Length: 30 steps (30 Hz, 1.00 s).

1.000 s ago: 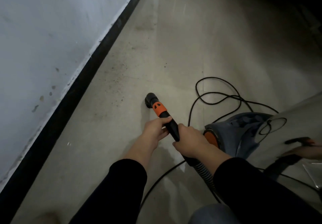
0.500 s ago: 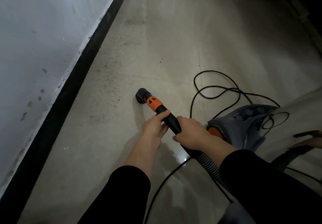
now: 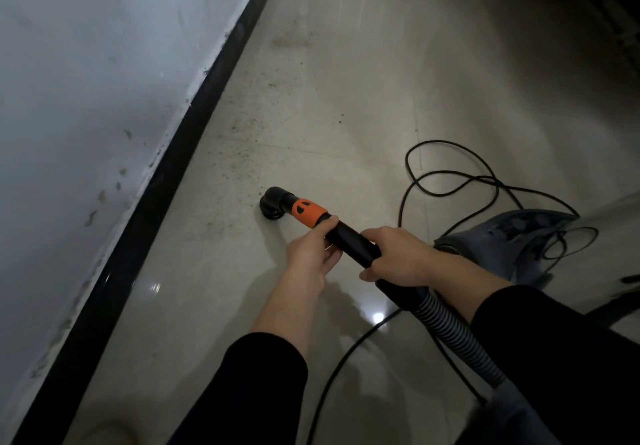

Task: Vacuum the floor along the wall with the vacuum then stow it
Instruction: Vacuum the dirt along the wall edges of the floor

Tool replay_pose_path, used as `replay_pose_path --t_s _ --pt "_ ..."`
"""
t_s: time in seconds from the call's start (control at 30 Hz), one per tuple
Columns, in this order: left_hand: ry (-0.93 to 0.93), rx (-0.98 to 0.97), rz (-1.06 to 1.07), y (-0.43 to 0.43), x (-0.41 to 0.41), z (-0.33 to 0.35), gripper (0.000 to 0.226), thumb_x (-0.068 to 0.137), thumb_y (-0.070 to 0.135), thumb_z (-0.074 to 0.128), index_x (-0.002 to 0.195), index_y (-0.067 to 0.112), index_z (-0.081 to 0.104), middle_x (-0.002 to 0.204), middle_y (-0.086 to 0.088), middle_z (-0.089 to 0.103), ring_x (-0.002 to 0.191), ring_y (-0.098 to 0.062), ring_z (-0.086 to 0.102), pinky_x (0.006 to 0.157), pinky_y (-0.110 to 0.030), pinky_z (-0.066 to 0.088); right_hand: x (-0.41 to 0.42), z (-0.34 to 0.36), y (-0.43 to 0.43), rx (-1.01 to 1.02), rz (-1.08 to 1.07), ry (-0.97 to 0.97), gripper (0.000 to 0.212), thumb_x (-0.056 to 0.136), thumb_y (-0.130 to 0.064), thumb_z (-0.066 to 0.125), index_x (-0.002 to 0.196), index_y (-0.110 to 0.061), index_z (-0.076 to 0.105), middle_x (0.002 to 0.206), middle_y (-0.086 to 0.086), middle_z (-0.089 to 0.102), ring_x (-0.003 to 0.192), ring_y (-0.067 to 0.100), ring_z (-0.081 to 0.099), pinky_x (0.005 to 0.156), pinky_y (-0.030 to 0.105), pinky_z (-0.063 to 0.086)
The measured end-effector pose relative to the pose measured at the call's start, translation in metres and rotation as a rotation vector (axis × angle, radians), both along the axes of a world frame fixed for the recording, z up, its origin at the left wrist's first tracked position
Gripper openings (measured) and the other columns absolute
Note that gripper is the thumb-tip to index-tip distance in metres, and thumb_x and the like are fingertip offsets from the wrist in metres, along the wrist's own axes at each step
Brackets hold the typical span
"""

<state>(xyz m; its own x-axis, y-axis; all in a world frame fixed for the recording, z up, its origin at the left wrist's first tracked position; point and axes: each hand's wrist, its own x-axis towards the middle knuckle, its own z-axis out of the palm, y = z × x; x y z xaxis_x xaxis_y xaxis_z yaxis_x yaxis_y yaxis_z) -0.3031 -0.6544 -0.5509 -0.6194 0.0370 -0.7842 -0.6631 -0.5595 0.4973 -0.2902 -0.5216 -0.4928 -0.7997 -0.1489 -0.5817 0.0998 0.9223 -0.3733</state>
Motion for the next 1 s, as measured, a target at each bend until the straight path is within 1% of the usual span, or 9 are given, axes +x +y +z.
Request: replay_pose_path --t_s 0.17,0.37,0.6,0.83,0.93,1.0 --pt "0.000 0.019 0.014 -0.012 0.006 0.001 0.039 0.081 0.017 0.076 0.114 0.002 0.061 0.098 -0.012 0.070 0.087 -0.018 0.068 0.070 -0.025 0.056 -0.003 0.002 -0.006 -0.004 0.043 -0.028 0.038 0.077 -0.023 0.077 0.109 -0.014 0.059 0.093 0.006 0.066 0.082 0.022 0.067 0.079 0.041 0.057" --pt "-0.013 0.037 0.019 -0.023 0.014 -0.001 0.036 0.081 0.015 0.076 0.113 0.003 0.062 0.100 -0.013 0.070 0.092 -0.020 0.068 0.072 -0.026 0.056 -0.005 0.002 -0.013 0.025 0.109 -0.071 0.036 0.077 -0.022 0.078 0.106 -0.014 0.057 0.088 0.002 0.062 0.083 0.021 0.063 0.073 0.033 0.054" --pt "-0.011 0.021 0.044 -0.039 0.021 -0.001 0.030 0.081 0.015 0.076 0.106 0.006 0.063 0.101 -0.012 0.070 0.095 -0.019 0.066 0.072 -0.025 0.055 -0.006 -0.001 -0.027 0.027 0.164 -0.073 0.039 0.077 -0.021 0.078 0.110 -0.014 0.056 0.094 0.004 0.063 0.087 0.022 0.063 0.076 0.035 0.054" --pt "-0.017 0.006 0.091 -0.059 0.023 0.000 0.029 0.081 0.016 0.076 0.105 0.006 0.062 0.099 -0.012 0.071 0.092 -0.019 0.067 0.070 -0.025 0.056 -0.011 -0.004 -0.048 0.036 0.221 -0.049 0.042 0.077 -0.024 0.078 0.112 -0.014 0.058 0.101 0.006 0.063 0.091 0.023 0.060 0.079 0.036 0.052" --pt "-0.021 -0.001 0.103 -0.066 0.025 0.000 0.026 0.082 0.016 0.076 0.102 0.007 0.062 0.098 -0.011 0.070 0.091 -0.018 0.066 0.073 -0.026 0.055 -0.013 -0.005 -0.056 0.035 0.238 -0.045 0.041 0.077 -0.024 0.078 0.111 -0.014 0.058 0.102 0.006 0.063 0.091 0.023 0.060 0.078 0.034 0.051" --pt "-0.027 -0.004 0.113 -0.070 0.026 -0.001 0.027 0.081 0.016 0.076 0.103 0.007 0.062 0.098 -0.011 0.070 0.091 -0.019 0.067 0.072 -0.026 0.056 -0.013 -0.006 -0.060 0.035 0.253 -0.043 0.041 0.077 -0.024 0.078 0.111 -0.014 0.057 0.102 0.006 0.063 0.091 0.023 0.060 0.077 0.034 0.050"
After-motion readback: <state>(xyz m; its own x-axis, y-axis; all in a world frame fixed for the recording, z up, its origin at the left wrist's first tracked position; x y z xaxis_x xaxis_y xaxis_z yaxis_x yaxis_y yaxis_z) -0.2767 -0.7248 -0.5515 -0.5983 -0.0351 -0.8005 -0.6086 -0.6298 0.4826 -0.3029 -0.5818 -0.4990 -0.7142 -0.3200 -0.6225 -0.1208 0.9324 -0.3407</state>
